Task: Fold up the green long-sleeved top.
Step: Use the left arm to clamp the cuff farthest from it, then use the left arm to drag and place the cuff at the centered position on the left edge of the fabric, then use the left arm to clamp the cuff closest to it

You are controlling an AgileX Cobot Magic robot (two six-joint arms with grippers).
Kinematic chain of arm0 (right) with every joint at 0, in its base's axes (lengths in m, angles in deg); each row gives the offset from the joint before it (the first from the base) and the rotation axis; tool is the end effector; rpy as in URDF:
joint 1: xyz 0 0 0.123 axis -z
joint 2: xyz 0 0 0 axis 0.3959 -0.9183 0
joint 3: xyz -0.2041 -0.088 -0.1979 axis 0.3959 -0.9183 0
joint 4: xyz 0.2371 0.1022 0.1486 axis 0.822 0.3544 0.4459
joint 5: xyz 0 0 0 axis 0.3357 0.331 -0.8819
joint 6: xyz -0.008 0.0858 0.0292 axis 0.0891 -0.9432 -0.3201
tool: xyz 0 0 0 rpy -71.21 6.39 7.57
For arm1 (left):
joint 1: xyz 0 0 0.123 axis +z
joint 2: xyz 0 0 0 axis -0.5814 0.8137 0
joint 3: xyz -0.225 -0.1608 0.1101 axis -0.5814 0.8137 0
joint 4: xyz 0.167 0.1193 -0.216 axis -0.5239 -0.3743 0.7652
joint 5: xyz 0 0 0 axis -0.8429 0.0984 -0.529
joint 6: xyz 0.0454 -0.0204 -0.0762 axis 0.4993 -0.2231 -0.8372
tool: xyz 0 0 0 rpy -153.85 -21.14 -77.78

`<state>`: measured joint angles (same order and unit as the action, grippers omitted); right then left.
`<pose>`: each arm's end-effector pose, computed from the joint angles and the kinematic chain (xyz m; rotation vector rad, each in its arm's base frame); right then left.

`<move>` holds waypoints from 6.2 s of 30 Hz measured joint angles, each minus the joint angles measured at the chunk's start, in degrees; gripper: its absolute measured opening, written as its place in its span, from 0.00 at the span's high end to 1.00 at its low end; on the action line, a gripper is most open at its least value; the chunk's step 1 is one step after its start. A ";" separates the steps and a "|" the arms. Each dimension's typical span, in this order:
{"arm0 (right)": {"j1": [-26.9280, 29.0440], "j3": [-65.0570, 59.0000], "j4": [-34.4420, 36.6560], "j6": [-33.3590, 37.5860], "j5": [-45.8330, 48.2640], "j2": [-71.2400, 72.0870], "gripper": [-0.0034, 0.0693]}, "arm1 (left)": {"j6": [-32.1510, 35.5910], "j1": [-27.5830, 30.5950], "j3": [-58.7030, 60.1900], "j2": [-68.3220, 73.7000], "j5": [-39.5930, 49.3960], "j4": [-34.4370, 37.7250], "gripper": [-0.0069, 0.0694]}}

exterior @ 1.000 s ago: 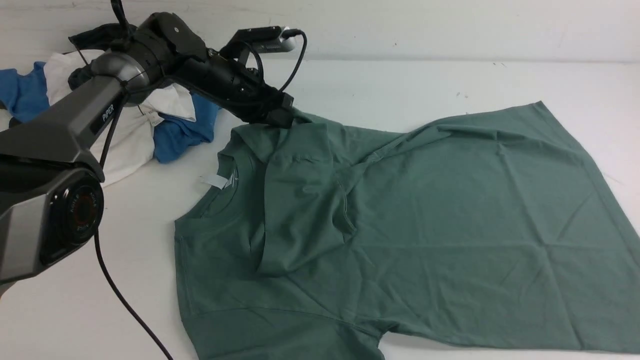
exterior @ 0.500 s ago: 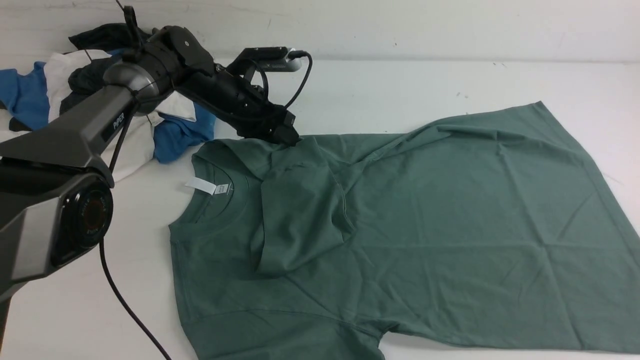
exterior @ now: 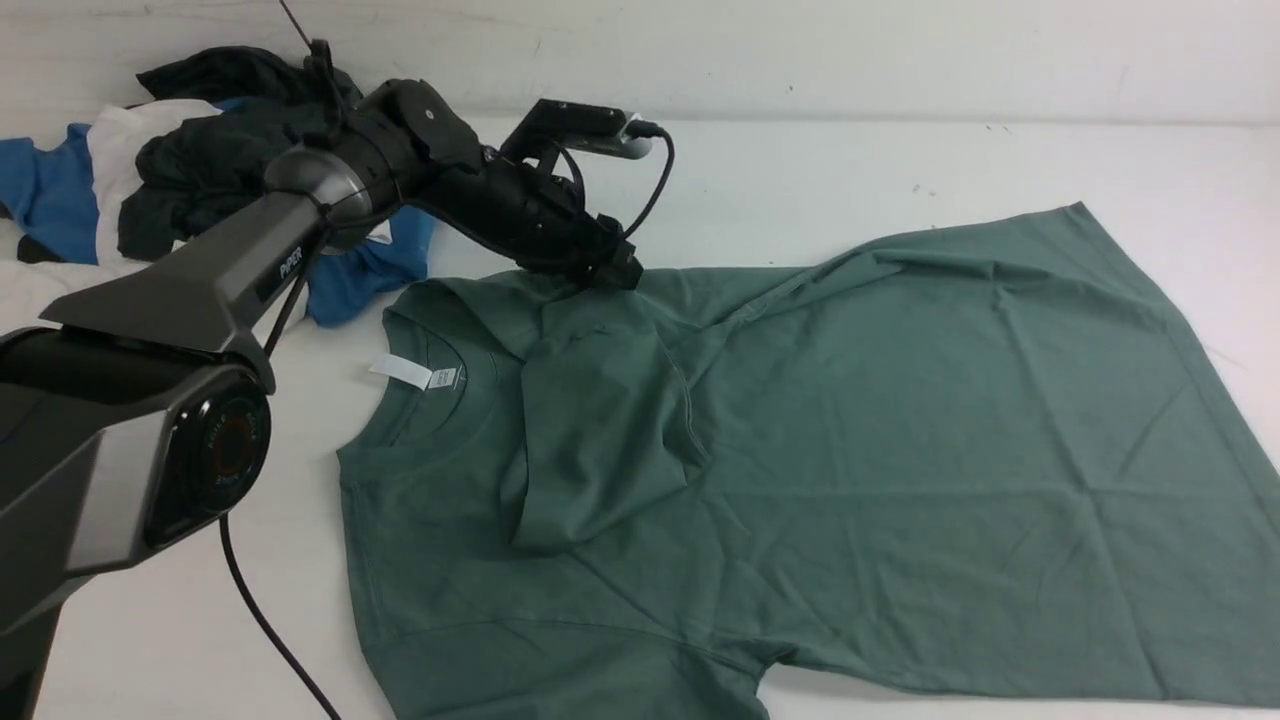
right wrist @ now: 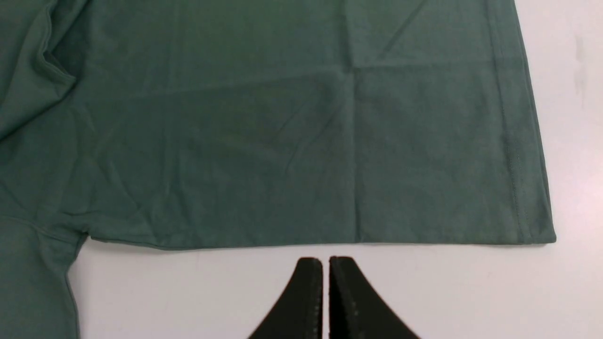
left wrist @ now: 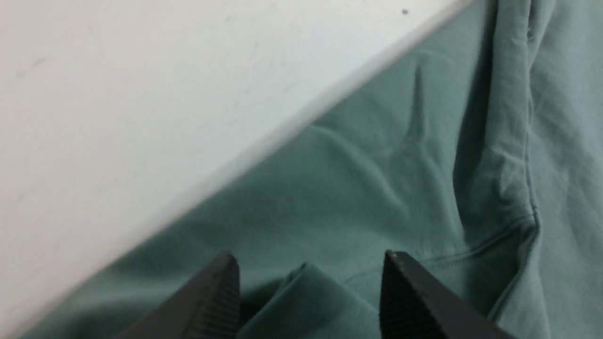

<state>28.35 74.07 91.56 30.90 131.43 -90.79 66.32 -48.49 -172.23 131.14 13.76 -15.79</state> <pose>0.1472 0.0034 0.3426 0.0851 2.5196 0.2079 0.5872 -0.1797 0.1694 0.7168 2.2887 -0.6201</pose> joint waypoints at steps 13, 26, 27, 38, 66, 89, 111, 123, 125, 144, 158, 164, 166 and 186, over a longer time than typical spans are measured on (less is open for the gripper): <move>0.00 0.00 0.00 0.63 0.00 0.00 0.94 | 1.12 -1.05 0.00 2.04 -5.01 0.30 0.31; 0.00 0.00 0.00 0.63 0.00 0.00 0.94 | 0.26 -0.96 0.00 2.14 -2.23 0.16 0.88; 0.00 0.00 0.00 0.63 0.00 0.00 0.94 | 0.26 -0.96 0.00 2.14 -2.24 0.16 0.88; 0.00 0.00 0.00 0.63 0.00 0.00 0.94 | -0.54 -0.96 -2.11 -0.48 -1.14 0.34 0.89; 0.00 0.00 0.00 0.66 0.05 0.00 0.94 | -9.12 -0.96 -2.11 -0.90 7.71 -8.31 0.88; 0.00 -1.29 0.00 0.66 0.40 0.00 0.94 | -22.59 -7.54 27.34 -24.88 21.54 -10.98 0.88; 0.00 -1.30 0.00 0.66 0.40 0.00 0.94 | -31.15 -26.34 40.06 -28.53 20.54 -10.74 0.82; 0.00 -1.30 0.00 0.45 0.44 0.00 0.94 | -33.24 -26.08 40.06 -36.07 20.50 -15.56 0.43; 0.00 -1.30 0.00 0.39 0.46 0.00 0.94 | -34.85 -24.16 40.11 -40.24 20.68 -20.37 0.40; 0.00 -1.30 0.19 0.39 0.65 0.00 0.94 | -49.13 -16.98 78.17 -47.82 11.81 -30.67 0.39; 0.00 -1.30 0.19 0.39 0.65 0.00 0.94 | -48.92 -16.95 77.64 -43.46 5.92 -29.34 0.49; 0.00 -1.30 0.19 0.39 0.65 0.00 0.94 | -45.33 -16.09 73.45 -41.57 2.92 -25.71 0.87; 0.00 -1.30 0.19 0.39 0.65 0.00 0.94 | -44.90 -15.28 71.71 -40.87 1.75 -25.03 0.89; 0.00 -1.30 0.19 0.39 -0.08 0.00 0.94 | -40.72 1.42 20.79 -13.32 0.09 -25.02 0.78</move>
<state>28.35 72.77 91.75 31.29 131.35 -90.79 25.60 -47.07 -151.44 117.83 13.86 -40.82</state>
